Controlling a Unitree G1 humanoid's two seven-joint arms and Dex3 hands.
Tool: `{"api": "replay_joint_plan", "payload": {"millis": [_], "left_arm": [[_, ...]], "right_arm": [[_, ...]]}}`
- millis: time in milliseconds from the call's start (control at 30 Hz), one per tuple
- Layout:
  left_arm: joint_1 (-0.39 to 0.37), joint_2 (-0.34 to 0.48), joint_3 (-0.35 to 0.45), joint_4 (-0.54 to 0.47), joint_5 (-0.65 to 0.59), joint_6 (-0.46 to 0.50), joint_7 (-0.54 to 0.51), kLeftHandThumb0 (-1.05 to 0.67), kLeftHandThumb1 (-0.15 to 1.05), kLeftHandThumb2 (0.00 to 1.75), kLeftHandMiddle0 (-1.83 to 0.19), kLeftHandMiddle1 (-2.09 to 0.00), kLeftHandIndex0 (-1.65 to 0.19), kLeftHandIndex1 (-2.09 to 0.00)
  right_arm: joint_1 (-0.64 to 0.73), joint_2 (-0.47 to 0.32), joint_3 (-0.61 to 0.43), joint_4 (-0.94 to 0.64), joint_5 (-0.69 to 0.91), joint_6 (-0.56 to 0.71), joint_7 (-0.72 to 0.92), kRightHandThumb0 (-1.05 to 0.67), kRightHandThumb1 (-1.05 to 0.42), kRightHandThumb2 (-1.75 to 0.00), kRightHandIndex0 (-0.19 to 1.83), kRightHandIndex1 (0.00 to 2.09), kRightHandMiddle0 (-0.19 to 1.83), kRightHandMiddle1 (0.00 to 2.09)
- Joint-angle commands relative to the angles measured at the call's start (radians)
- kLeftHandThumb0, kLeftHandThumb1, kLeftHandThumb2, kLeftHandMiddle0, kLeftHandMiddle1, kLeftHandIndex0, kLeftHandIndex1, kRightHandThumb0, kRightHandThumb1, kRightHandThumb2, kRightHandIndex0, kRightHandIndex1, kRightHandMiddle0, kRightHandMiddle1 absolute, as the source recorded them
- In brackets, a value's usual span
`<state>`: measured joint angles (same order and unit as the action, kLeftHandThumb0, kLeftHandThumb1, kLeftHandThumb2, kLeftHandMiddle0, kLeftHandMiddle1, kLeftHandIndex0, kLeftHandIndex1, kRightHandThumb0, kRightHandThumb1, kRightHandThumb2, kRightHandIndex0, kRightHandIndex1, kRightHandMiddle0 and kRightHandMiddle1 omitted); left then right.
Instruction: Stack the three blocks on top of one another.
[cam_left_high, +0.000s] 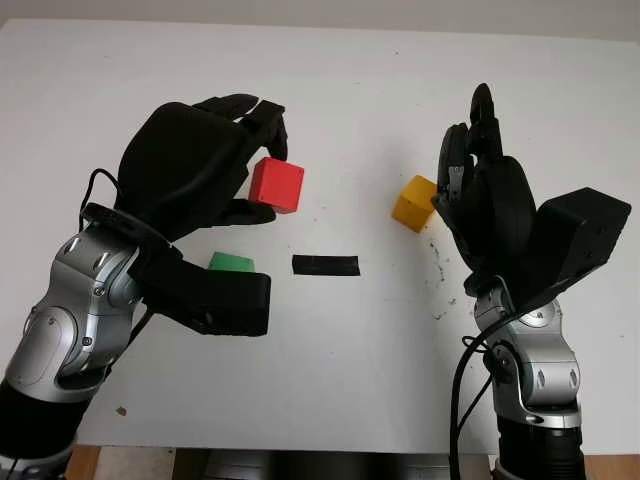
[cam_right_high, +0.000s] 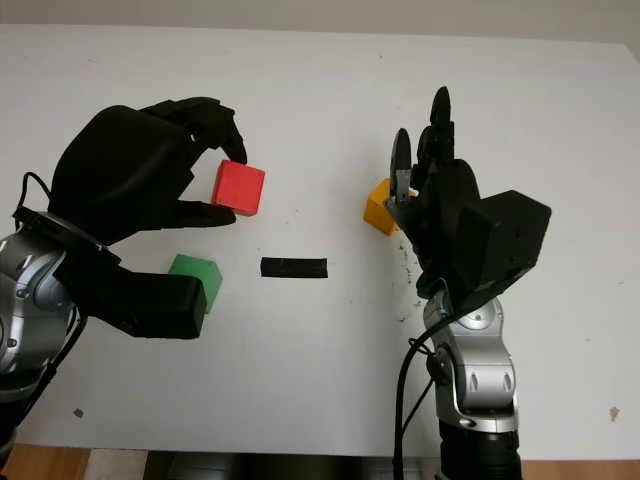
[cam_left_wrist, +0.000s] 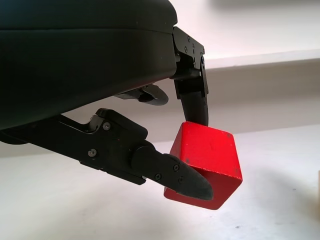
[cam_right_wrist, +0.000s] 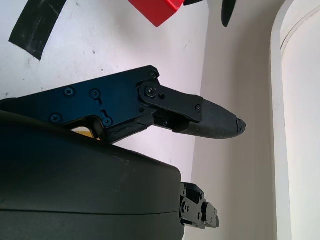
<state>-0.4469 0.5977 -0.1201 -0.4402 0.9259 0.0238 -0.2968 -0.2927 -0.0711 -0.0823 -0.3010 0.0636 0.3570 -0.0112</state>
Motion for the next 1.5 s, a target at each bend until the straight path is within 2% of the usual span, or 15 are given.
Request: {"api": "replay_joint_plan", "payload": {"millis": [0, 200, 367, 633, 900, 1067, 1367, 1467], "left_arm": [[-0.003, -0.007, 0.002, -0.016, -0.013, -0.018, 0.006, -0.44, 1.04, 0.07, -0.38, -0.05, -0.23, -1.60], [-0.006, -0.022, -0.009, 0.013, -0.202, -0.058, -0.108, -0.47, 1.05, 0.11, -0.39, -0.06, -0.23, -1.66], [0.002, -0.060, -0.040, 0.033, -0.279, -0.018, -0.181, -0.48, 1.05, 0.14, -0.36, -0.05, -0.23, -1.64], [-0.011, -0.117, -0.090, 0.152, -0.272, -0.033, -0.120, -0.46, 1.05, 0.16, -0.35, -0.04, -0.15, -1.82], [-0.003, -0.140, -0.135, 0.208, -0.236, -0.028, -0.108, -0.48, 1.05, 0.18, -0.32, -0.01, -0.13, -1.92], [-0.004, -0.146, -0.147, 0.224, -0.215, -0.016, -0.105, -0.47, 1.05, 0.18, -0.34, -0.02, -0.14, -1.95], [0.004, -0.153, -0.158, 0.218, -0.210, 0.013, -0.125, -0.44, 1.05, 0.16, -0.32, -0.01, -0.12, -1.88], [0.007, -0.150, -0.162, 0.214, -0.194, 0.014, -0.123, -0.45, 1.05, 0.17, -0.32, 0.00, -0.13, -1.92]], "right_arm": [[0.009, 0.009, 0.001, -0.003, 0.004, -0.017, -0.003, -0.63, -1.05, -0.69, -0.19, 0.00, -0.19, 0.00], [0.013, 0.020, 0.003, -0.008, 0.001, -0.017, -0.010, -0.63, -1.05, -0.69, -0.19, 0.00, -0.19, 0.00], [0.018, 0.019, 0.007, -0.011, -0.004, -0.013, -0.010, -0.63, -1.05, -0.68, -0.19, 0.00, -0.19, 0.00], [0.020, 0.027, 0.002, -0.010, 0.000, -0.015, -0.018, -0.63, -1.05, -0.66, -0.19, 0.00, -0.19, 0.00], [0.017, 0.027, 0.003, -0.010, -0.002, -0.010, -0.019, -0.63, -1.05, -0.66, -0.19, 0.00, -0.19, 0.00], [0.015, 0.024, 0.002, -0.007, -0.001, -0.014, -0.014, -0.62, -1.05, -0.67, -0.19, 0.00, -0.19, 0.00], [0.011, 0.025, 0.003, -0.010, -0.012, -0.008, -0.018, -0.62, -1.05, -0.67, -0.19, 0.00, -0.19, 0.00], [0.011, 0.026, 0.003, -0.010, -0.014, -0.009, -0.018, -0.62, -1.05, -0.66, -0.19, 0.00, -0.19, 0.00]]}}
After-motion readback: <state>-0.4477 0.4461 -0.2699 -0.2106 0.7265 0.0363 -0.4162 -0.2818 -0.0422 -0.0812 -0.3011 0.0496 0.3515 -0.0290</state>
